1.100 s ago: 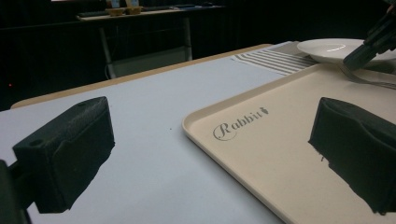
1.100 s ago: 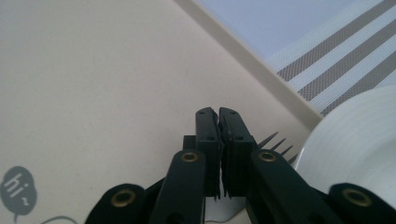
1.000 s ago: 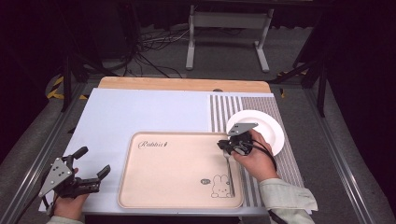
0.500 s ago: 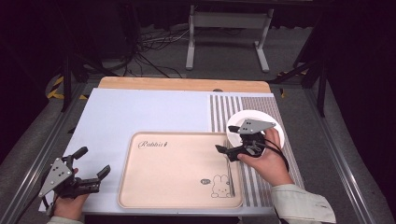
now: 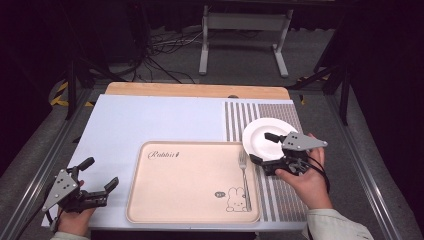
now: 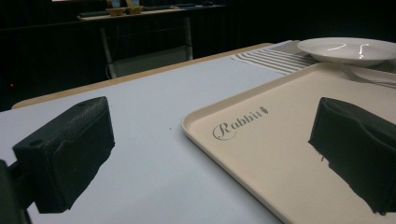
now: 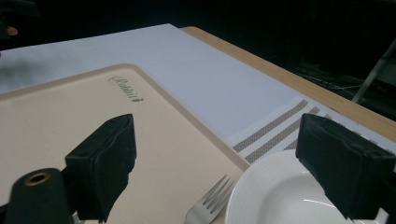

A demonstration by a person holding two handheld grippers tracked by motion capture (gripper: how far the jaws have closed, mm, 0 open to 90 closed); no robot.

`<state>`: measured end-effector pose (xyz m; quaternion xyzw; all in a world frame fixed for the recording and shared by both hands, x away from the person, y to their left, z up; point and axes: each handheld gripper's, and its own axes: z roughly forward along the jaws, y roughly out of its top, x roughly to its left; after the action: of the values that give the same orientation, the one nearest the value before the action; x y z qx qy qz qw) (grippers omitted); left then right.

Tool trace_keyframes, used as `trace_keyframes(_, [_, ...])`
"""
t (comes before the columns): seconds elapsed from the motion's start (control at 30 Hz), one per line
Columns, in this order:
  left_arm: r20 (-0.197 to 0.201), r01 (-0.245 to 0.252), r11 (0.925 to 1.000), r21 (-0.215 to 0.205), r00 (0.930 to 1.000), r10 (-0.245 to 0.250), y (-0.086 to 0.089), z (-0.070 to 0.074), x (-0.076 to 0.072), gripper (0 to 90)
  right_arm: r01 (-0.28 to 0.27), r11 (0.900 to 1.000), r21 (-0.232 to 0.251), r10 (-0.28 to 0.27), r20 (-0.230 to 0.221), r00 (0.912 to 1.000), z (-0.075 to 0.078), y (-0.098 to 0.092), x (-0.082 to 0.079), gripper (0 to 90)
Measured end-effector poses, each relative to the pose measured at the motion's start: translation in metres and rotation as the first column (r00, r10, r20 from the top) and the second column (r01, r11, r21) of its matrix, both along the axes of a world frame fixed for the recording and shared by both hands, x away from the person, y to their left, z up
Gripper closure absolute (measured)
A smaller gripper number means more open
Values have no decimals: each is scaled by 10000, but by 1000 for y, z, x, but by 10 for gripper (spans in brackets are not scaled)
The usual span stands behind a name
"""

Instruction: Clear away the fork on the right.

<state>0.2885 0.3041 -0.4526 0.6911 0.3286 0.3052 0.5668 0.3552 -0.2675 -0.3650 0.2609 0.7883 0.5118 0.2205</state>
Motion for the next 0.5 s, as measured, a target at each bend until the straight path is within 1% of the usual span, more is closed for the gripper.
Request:
trace_keyframes(0.07, [4, -12, 10000, -1, 10000, 12, 0, 0, 0, 6, 29, 9999, 142, -30, 102, 9999, -2, -6, -2, 118])
trace_keyframes(0.17, [27, 4, 10000, 37, 10000, -4, -1, 0, 0, 5, 86, 9998, 196, -91, 259, 9996, -4, -15, -6, 103])
trace_keyframes(0.23, [34, -17, 10000, 2, 10000, 17, -1, 0, 0, 5, 99, 9990, 440, -113, 319, 9994, -6, -20, -8, 95])
trace_keyframes(0.3, [2, -16, 10000, -18, 10000, 16, -1, -1, 1, 5, 193, 9985, 516, -213, 387, 9990, -7, -24, -9, 85])
trace_keyframes(0.33, [13, -17, 10000, 13, 10000, 17, 0, 0, 0, 5, 278, 9979, 591, -299, 350, 9989, -8, -26, -10, 85])
trace_keyframes(0.37, [12, -27, 10000, 9, 10000, 27, 0, 0, 0, 5, 354, 9968, 717, -385, 420, 9984, -10, -29, -11, 85])
trace_keyframes(0.4, [12, -27, 10000, 9, 10000, 27, 0, 0, 0, 5, 354, 9968, 717, -385, 420, 9984, -10, -29, -11, 85])
trace_keyframes(0.5, [7, -37, 10000, 5, 10000, 37, 0, 0, 0, 5, 493, 9936, 1014, -551, 554, 9969, -16, -37, -14, 83])
